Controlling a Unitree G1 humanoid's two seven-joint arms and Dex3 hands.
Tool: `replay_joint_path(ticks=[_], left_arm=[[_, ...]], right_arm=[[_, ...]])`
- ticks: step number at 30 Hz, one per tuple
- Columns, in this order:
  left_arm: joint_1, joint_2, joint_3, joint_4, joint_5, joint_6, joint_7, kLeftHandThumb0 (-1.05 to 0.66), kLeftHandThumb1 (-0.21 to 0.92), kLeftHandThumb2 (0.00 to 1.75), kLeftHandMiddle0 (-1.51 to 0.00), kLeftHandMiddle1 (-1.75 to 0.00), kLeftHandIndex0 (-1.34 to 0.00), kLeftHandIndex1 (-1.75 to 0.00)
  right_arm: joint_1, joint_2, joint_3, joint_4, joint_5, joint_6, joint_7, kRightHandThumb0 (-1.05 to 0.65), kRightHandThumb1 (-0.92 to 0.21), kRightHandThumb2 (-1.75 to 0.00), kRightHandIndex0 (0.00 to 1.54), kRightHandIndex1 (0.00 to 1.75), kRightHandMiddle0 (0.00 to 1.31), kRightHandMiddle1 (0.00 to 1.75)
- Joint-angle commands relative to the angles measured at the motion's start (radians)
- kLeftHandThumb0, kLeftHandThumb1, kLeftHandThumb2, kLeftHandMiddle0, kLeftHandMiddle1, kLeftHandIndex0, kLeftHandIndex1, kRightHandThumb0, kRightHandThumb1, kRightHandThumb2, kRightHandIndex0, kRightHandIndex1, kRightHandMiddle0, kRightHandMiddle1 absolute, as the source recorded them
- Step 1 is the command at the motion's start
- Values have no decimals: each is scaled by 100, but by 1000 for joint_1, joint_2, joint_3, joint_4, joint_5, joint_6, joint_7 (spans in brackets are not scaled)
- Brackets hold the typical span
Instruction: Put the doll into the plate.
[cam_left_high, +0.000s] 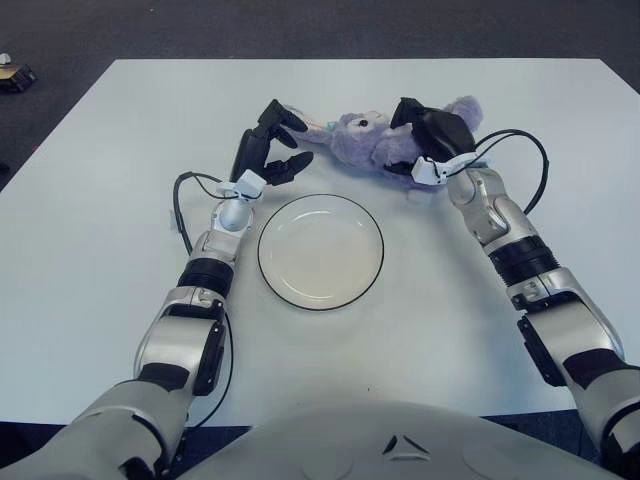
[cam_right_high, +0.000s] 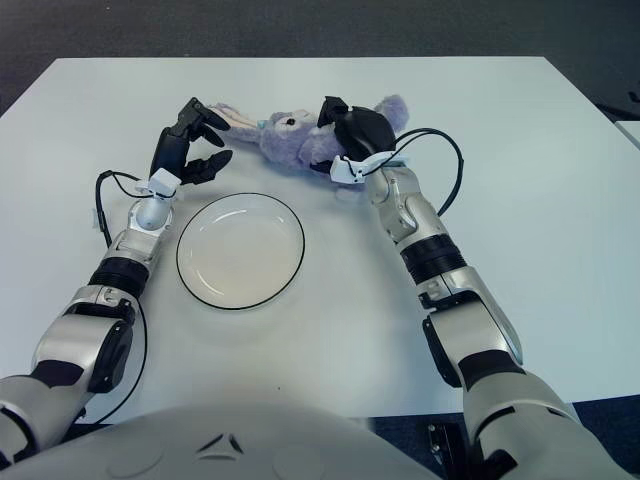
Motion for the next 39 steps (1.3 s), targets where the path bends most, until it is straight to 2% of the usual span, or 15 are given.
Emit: replay_joint_path(ticks=[1,4,12,19,26,39], left_arm=[[-16,25,-23,-46,13,41,-23,-59,92,24,-48,-14,-29,-54],[-17,50,-42,-95,12,90,-82,-70,92,26,-39,-4,-24,-44],[-24,91,-67,-135,13,134,-132,-78,92,18,-33,0,-23,-37],[-31,113,-82,-140,9,143,-153,-80,92,14,-31,0,-23,-33],[-35,127,-92,-148,7,158,-173,-82,92,1,-25,0,-25,-22],[-55,137,-117,-145,8,204,-225,-83,87,0,-22,0,-25,-16]], right_arm=[[-21,10,20,20,-8,-30,-10,-37,-76,-74,53,175,30,175],[-31,13,36,43,-6,-73,-25,-37,-76,-73,53,175,30,175],[-27,22,49,56,-10,-117,-57,-37,-76,-73,53,175,30,175],[-12,22,57,39,-11,-131,-66,-37,-76,-73,51,175,30,175],[13,18,64,-6,-17,-131,-58,-36,-79,-68,45,175,28,175],[55,7,73,-80,-29,-170,-61,-36,-81,-66,45,175,27,174]])
